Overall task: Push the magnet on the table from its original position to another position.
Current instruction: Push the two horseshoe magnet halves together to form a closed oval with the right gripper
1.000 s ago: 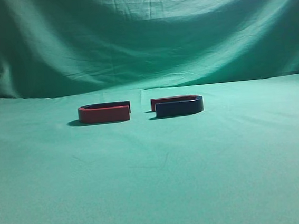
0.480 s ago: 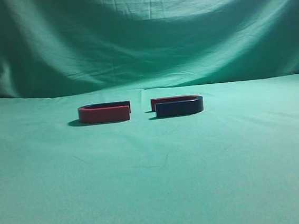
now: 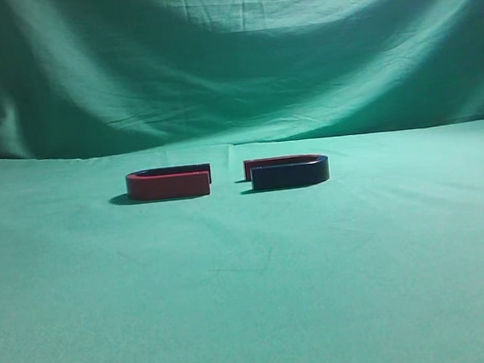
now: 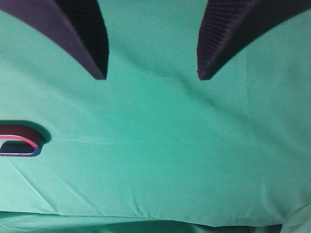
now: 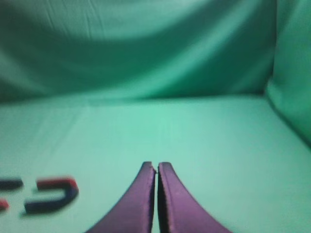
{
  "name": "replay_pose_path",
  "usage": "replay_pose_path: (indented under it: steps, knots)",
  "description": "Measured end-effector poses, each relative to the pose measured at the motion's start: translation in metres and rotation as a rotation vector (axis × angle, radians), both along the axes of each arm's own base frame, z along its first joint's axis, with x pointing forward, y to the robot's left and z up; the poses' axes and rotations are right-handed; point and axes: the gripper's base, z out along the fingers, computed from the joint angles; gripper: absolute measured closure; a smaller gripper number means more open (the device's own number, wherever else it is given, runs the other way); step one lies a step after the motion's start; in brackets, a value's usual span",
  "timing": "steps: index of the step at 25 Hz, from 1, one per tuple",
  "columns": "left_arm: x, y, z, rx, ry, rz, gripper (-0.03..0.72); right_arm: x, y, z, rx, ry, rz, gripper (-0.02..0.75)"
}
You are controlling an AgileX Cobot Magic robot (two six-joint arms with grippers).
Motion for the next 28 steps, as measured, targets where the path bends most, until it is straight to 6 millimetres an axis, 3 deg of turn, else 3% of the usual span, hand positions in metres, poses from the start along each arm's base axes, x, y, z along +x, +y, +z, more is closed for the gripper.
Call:
replay_pose_path:
  steps: [4,10,17,23,28]
  knots:
    - [0.0,0.0,0.0,0.0,0.0,0.0,0.316,0.041,0.005,0.0,-0.031,0.301,-0.006,0.738]
    - [0.0,0.0,0.0,0.0,0.0,0.0,0.316,0.086,0.02,-0.003,0.092,0.638,0.03,0.738]
    - [0.0,0.0,0.0,0.0,0.0,0.0,0.316,0.137,0.046,0.001,0.066,0.853,0.2,0.738]
    - [0.0,0.0,0.0,0.0,0.0,0.0,0.316,0.18,0.095,-0.018,-0.022,0.957,0.319,0.738]
    - [0.0,0.0,0.0,0.0,0.0,0.0,0.316,0.223,0.116,-0.032,-0.051,1.031,0.31,0.738]
